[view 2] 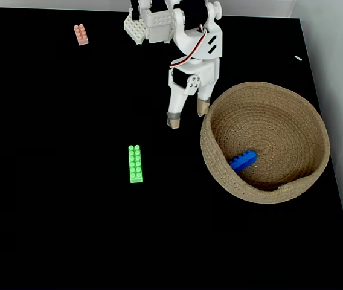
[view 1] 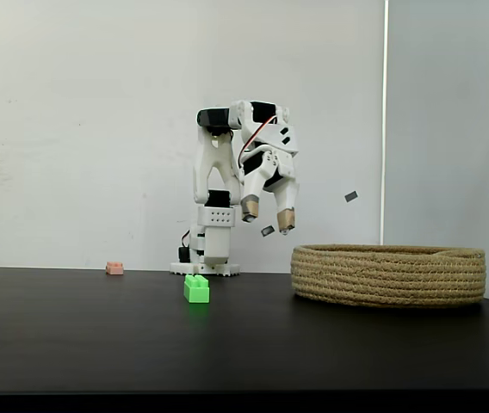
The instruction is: Place the lego blocks in the tray
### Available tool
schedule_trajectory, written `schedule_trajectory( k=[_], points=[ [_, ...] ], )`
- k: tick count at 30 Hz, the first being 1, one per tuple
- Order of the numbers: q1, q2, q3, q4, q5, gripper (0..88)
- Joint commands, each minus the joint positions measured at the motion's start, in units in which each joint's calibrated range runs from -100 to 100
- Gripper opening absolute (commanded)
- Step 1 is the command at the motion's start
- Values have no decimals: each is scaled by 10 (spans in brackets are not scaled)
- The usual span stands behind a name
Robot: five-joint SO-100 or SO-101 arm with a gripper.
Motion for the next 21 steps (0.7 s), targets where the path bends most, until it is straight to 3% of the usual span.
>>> schedule_trajectory(
  k=[1,10,21],
  points=[
    [58,-40,-23,19,13,337],
    [177,53,-49,-45,4,347],
    [198,229,-252,-17,16,361]
  ],
)
